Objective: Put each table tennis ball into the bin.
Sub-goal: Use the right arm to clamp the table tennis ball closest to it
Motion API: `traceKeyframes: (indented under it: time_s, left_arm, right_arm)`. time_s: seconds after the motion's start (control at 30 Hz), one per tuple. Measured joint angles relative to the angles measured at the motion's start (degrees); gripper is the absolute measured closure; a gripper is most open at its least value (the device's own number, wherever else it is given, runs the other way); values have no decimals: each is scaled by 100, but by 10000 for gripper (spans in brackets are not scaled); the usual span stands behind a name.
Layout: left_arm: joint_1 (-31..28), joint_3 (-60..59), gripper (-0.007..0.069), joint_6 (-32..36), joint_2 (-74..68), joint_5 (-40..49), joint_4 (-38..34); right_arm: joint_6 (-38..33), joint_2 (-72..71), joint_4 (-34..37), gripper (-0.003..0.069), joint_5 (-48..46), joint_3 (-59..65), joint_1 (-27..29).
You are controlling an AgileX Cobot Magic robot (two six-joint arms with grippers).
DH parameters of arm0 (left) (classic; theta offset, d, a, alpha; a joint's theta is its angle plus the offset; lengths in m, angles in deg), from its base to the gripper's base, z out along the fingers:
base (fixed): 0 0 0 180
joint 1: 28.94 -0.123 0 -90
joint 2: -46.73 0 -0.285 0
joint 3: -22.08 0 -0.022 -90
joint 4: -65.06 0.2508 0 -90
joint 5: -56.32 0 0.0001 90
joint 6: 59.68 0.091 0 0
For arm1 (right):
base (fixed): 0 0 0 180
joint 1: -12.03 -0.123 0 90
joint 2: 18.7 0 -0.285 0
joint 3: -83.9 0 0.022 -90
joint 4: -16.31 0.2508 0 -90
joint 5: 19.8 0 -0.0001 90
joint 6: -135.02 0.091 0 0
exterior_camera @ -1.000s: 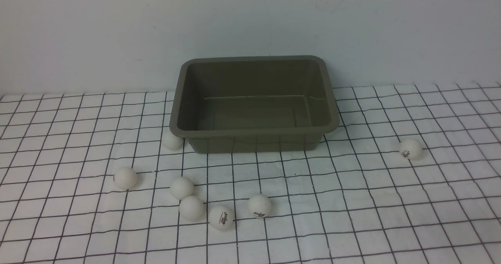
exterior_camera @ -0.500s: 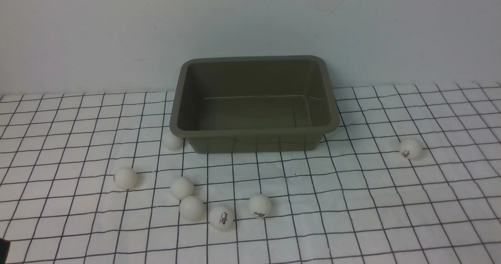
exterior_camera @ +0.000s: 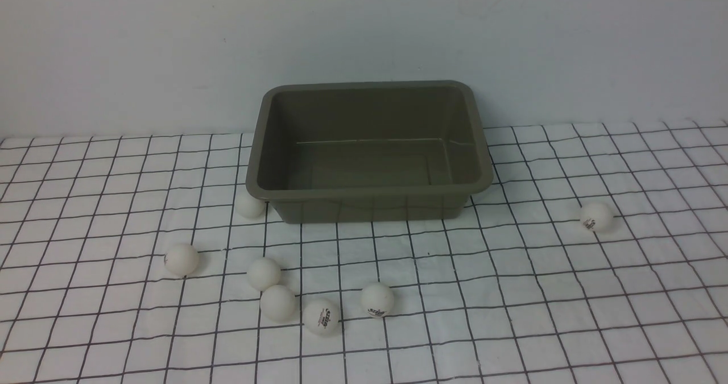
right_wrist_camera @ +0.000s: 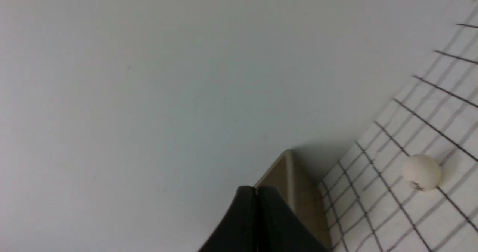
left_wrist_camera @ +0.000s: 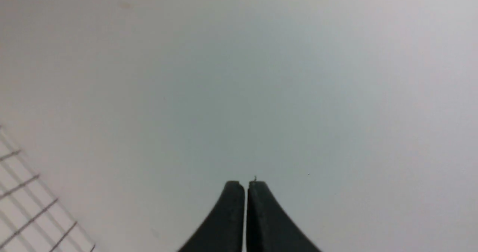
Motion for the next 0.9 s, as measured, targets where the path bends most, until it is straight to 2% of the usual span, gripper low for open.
traceKeyframes:
  time_s: [0.07,0.13,0.23,0.37,0.47,0.63,0.8,0.9]
  left_arm:
    - [0,69,629,5,0,-218,399]
    - [0,422,629,1,0,-176,1417]
    - [0,1192,629,-270,-53,451,3239]
    - [0,1941,629,-866,-490,1282,5103]
    - [0,2387,629,-1449,-1021,1808,6370]
    - [0,2705,629,-2040,-1849,1885,7258]
    - [0,2762,629,-2574,-3042,1884,7528]
    - [0,2762,629,-2575,-3428,1884,7575]
  right_arm:
    - [-535,367,-36,676,-426,-460,0]
    - [-921,683,-74,676,-705,-766,0]
    - [-1387,1606,-158,676,-1253,-1417,0]
    - [-1469,2610,-593,676,-1681,-2059,0]
    - [-1257,3804,-1478,676,-2091,-2740,0]
    - [-635,4950,-2559,676,-2415,-3435,0]
    - [96,6199,-3570,676,-2504,-4235,0]
    - [503,6716,-4164,676,-2504,-4739,0]
